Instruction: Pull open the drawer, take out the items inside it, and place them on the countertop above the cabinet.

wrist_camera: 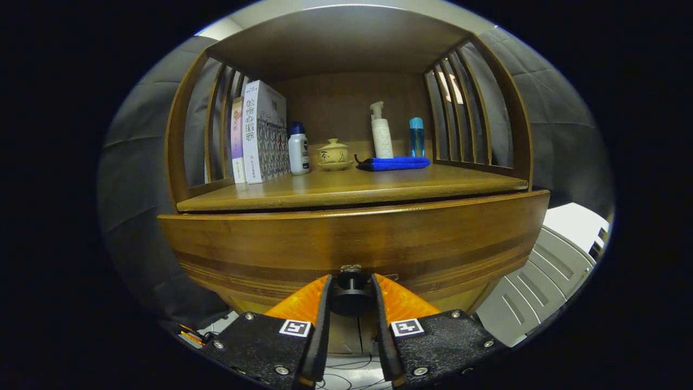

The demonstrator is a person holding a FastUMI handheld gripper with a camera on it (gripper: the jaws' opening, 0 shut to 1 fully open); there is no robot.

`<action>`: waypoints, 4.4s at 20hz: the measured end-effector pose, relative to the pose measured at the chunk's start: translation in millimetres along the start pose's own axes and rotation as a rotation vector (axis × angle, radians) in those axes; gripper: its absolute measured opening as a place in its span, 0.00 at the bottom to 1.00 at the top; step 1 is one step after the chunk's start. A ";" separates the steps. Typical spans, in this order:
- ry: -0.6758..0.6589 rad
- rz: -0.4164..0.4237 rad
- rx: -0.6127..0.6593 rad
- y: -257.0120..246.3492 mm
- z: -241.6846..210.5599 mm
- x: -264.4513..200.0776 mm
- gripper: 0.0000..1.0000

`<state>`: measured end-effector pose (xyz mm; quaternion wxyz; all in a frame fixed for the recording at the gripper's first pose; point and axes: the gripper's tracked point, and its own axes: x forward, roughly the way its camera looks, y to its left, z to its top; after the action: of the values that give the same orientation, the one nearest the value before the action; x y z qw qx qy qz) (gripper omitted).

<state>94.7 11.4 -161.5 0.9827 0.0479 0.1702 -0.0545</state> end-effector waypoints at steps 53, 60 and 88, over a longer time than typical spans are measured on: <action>0.214 -0.086 -0.111 -0.9 77.5 20.9 0.94; 0.447 -0.052 -0.050 11.9 38.7 45.1 0.95; 0.517 -0.020 -0.023 26.3 38.4 41.9 0.17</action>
<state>149.8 29.2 -137.7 0.9065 0.0473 0.4169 -0.0480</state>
